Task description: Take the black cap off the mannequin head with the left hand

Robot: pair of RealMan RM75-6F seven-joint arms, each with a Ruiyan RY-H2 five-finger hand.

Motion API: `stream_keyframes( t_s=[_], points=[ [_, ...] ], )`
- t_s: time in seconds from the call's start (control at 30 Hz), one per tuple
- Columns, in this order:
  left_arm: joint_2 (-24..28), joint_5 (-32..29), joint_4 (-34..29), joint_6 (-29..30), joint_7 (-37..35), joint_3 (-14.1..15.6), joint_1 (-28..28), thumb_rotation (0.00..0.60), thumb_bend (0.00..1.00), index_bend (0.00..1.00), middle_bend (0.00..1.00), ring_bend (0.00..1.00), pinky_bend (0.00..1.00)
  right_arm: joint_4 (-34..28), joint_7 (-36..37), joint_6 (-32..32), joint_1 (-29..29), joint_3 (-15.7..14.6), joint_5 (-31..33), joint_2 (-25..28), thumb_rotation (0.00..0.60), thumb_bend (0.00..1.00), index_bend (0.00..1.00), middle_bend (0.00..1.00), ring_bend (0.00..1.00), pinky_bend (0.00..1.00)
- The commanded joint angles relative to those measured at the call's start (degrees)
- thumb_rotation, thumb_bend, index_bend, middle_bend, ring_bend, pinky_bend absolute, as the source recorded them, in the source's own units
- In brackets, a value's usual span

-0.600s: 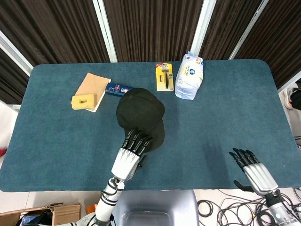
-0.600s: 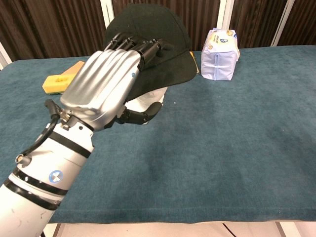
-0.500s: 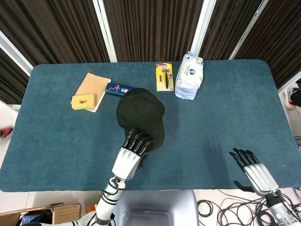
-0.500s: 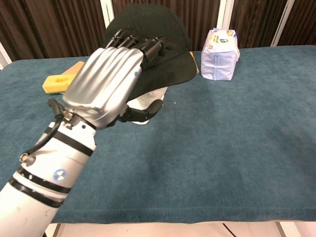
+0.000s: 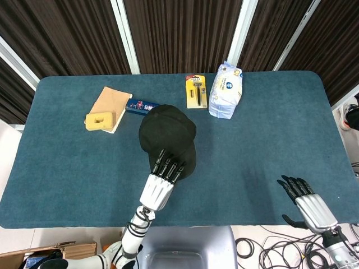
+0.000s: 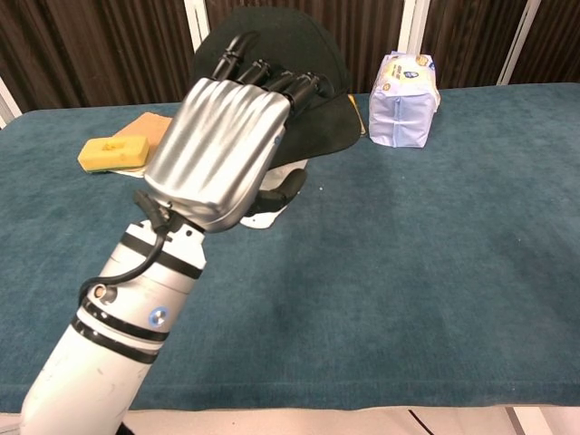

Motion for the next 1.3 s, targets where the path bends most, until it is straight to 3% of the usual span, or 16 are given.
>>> stream_keyframes(
  t_s=[0.03,0.2,0.5,0.67,0.9,1.07,1.3],
  points=[
    [-1.2,-0.2,2.4,1.8,0.1,-0.5,-1.4,0.600,0.32,0.31,0.37,0.23,0.02,0.1,0.1,-0.1,0.0,0.0,-0.1,0.1,0.600,0.21,0.00,0.00,0.00,0.06],
    [-1.4,-0.5,4.3,4.1,0.0,-1.0,-2.7,0.600,0.34,0.33,0.38,0.25,0.03,0.1,0.0,-0.3,0.2,0.0,0.0,0.0,0.600,0.21,0.00,0.00,0.00,0.06],
    [-1.3,-2.3,5.7,5.0,1.5,-1.5,-4.5,0.600,0.38,0.44,0.48,0.34,0.16,-0.1,-0.4,-0.5,0.2,0.0,0.0,-0.1,0.600,0.21,0.00,0.00,0.00,0.06],
    [-0.9,-3.1,5.3,5.3,2.3,-1.1,-4.9,0.600,0.40,0.50,0.56,0.43,0.25,-0.1,-0.4,-0.6,0.3,0.1,0.1,-0.1,0.600,0.21,0.00,0.00,0.00,0.06],
    [-0.2,-3.2,5.1,6.0,3.1,0.1,-5.5,0.600,0.52,0.63,0.74,0.61,0.40,-0.2,-0.3,-0.6,0.3,0.0,0.0,0.0,0.600,0.21,0.00,0.00,0.00,0.06],
    [0.3,-1.8,5.8,7.5,3.1,1.2,-6.5,0.600,0.56,0.71,0.81,0.68,0.43,-0.1,-0.2,-0.6,0.3,0.0,0.0,0.0,0.600,0.21,0.00,0.00,0.00,0.06],
    [1.3,0.8,8.5,9.3,3.3,2.2,-9.2,0.600,0.62,0.73,0.83,0.69,0.43,-0.1,0.1,-0.4,0.2,-0.1,-0.2,0.2,0.600,0.21,0.00,0.00,0.00,0.06]
  ],
)
